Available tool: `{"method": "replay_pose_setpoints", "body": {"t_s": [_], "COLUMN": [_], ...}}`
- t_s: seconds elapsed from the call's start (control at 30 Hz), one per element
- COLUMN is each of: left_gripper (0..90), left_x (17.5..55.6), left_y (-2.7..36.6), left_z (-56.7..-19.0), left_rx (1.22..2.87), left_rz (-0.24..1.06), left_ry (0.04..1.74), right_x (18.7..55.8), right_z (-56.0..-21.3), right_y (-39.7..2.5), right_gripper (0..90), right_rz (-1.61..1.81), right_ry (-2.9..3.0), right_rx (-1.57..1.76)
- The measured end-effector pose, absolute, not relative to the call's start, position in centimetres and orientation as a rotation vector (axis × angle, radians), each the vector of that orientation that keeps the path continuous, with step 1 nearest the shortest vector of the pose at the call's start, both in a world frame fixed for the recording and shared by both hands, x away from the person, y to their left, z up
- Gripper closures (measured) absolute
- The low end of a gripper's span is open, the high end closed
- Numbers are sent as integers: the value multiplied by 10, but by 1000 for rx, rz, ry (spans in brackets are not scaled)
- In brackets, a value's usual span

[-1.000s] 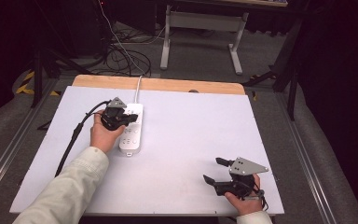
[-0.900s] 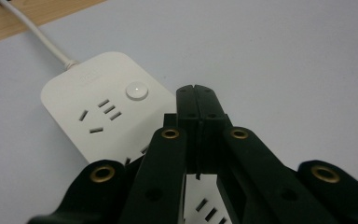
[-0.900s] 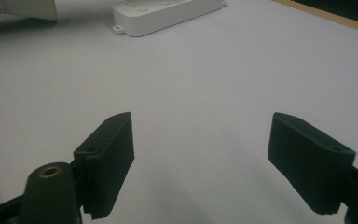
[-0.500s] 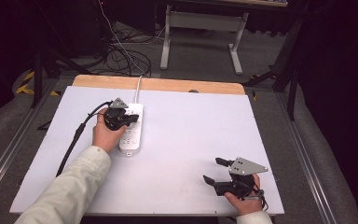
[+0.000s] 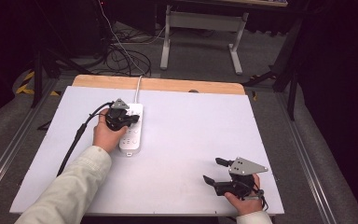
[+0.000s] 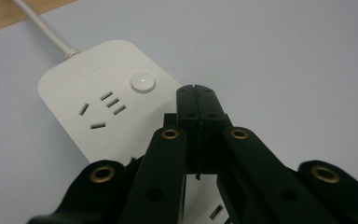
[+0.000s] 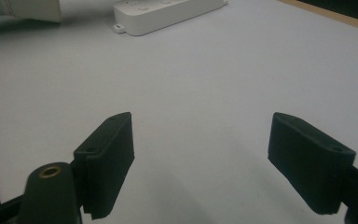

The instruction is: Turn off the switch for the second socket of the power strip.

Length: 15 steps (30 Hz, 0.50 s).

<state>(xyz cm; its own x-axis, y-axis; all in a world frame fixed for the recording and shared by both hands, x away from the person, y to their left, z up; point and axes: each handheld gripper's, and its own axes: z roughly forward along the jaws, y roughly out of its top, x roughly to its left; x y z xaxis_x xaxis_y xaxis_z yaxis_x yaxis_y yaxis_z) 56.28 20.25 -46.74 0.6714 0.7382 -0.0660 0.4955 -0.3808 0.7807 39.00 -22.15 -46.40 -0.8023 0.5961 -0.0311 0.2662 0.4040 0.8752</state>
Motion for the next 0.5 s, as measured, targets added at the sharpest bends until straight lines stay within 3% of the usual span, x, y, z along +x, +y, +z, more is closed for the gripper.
{"method": "replay_pose_setpoints", "body": {"t_s": [0.5], "left_gripper": [900], "left_x": [563], "left_y": [200], "left_z": [-469], "left_rx": [2072], "left_rz": [399], "left_ry": [949], "right_x": [390], "right_z": [-464], "right_y": [-222], "right_gripper": [229], "right_rz": [1358], "right_ry": [2325], "right_rx": [748]}}
